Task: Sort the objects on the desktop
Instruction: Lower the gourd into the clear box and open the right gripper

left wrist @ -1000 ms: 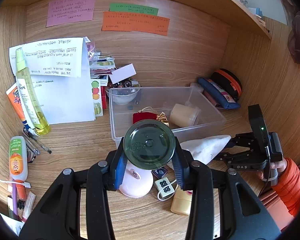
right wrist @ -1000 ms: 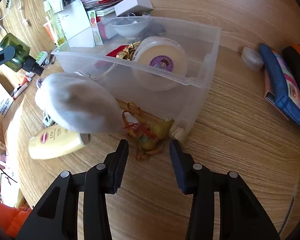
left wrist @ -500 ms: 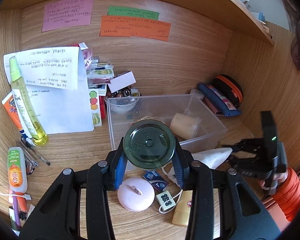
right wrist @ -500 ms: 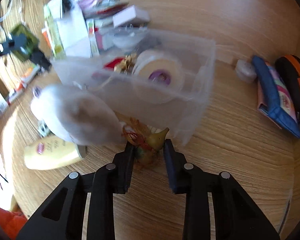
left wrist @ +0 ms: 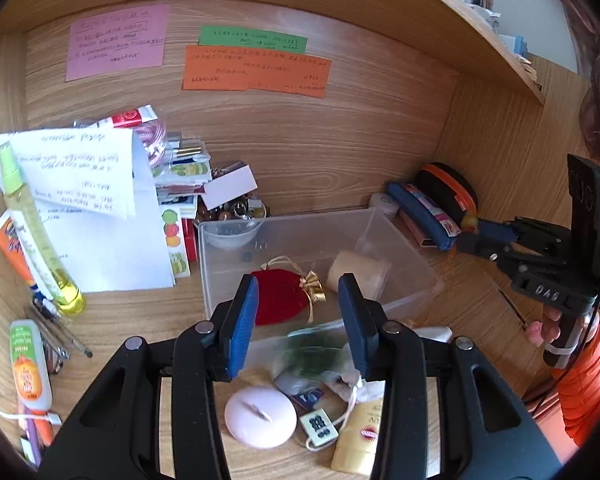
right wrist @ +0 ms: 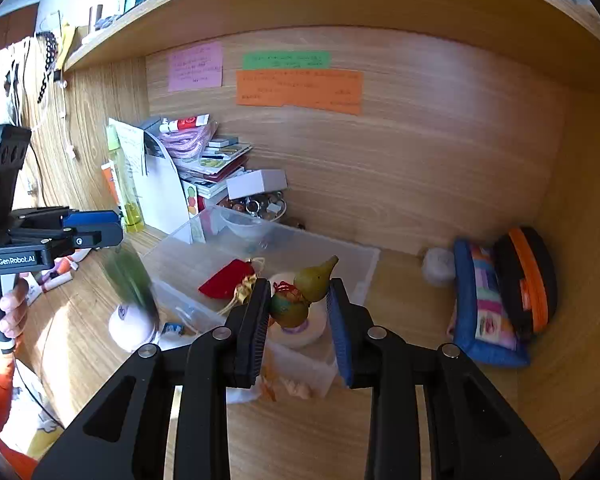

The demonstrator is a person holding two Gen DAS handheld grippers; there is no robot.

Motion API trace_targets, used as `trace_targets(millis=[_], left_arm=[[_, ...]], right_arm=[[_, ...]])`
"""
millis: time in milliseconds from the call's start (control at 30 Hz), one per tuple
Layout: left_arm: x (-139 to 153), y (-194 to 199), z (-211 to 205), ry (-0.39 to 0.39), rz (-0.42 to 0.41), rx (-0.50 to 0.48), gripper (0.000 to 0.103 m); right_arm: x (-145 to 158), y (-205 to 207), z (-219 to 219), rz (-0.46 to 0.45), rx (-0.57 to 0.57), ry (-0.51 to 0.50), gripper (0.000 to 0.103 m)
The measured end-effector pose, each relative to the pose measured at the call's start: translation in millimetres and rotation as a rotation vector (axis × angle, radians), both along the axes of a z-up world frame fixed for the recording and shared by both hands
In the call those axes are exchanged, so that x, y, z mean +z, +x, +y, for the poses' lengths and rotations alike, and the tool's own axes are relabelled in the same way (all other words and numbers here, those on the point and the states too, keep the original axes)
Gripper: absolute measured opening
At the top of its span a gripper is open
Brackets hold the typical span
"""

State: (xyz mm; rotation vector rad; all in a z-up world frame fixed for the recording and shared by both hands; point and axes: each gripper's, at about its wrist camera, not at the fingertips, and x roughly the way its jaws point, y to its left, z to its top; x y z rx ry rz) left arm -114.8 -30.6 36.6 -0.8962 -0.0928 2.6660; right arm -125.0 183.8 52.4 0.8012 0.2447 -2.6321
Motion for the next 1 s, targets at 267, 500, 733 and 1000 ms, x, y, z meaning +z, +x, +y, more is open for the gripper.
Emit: trace_targets(millis=[267,500,733,1000], left_arm=[[-18,-23,1,-0.028,-0.059,-0.027,0.041],[-25,6,-3,-0.064,-0.022,-0.078,0.063],[-53,24,10,-0.193,-0.053,-0.155,0.069],[-72,28,26,-0.276,-0.082,-0.225,0.069]], right_arm=[[-28,-44,-29,-0.1,0.034,0.037,0.026],[-46,-61,-44,-0.152,0.078,0.039,0.026],[-53,-65,-48,-0.196,0.09,0.026,0.026],[-62,-74,-51,-0.237,0.086,0.024,0.027]])
